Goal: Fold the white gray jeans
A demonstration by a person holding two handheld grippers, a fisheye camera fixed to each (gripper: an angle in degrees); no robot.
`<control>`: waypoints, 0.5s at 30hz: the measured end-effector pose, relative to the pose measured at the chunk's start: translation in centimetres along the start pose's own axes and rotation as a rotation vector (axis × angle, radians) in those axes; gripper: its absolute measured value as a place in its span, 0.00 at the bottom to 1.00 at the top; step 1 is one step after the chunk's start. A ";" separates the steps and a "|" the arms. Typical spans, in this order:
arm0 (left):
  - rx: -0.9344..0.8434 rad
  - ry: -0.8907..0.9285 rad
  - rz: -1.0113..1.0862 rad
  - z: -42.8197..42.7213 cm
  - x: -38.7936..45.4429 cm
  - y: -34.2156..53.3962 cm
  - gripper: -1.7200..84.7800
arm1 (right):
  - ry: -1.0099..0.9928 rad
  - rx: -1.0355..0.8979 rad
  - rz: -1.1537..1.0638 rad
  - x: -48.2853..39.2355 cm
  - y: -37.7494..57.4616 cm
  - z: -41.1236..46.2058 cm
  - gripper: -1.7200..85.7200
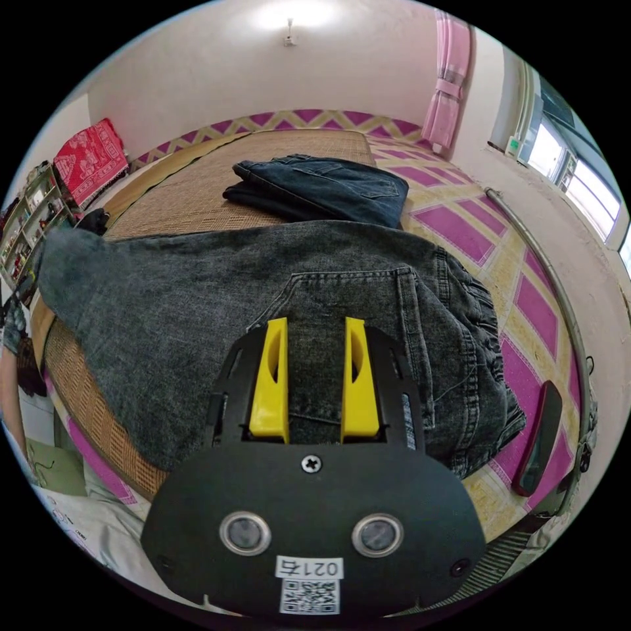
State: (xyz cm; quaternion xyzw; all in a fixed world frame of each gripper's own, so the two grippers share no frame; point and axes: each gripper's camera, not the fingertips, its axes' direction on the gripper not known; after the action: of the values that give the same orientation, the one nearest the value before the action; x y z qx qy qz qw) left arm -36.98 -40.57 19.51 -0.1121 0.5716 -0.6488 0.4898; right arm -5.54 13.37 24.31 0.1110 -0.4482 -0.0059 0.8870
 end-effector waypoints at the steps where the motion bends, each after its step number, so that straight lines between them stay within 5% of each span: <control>1: -0.026 -0.008 -0.020 1.0 -1.0 0.2 0.01 | 0.001 -0.001 0.000 -0.1 0.1 -0.1 0.16; 5: -0.156 -0.032 -0.079 5.6 -4.6 1.2 0.01 | -0.022 -0.011 -0.005 0.1 0.5 -0.7 0.16; 10: -0.016 -0.197 -0.077 1.2 -3.8 -0.1 0.01 | -0.149 0.145 -0.176 2.5 0.3 -6.2 0.13; 15: -0.055 0.101 0.251 1.6 2.4 -3.0 0.03 | -0.073 0.074 -0.438 4.1 -2.7 -4.7 0.13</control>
State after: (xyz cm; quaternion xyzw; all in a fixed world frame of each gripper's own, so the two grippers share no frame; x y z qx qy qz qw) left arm -38.56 -43.85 21.53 -0.0201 0.6225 -0.5712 0.5346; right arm 0.87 11.17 24.33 0.2379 -0.4451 -0.1857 0.8431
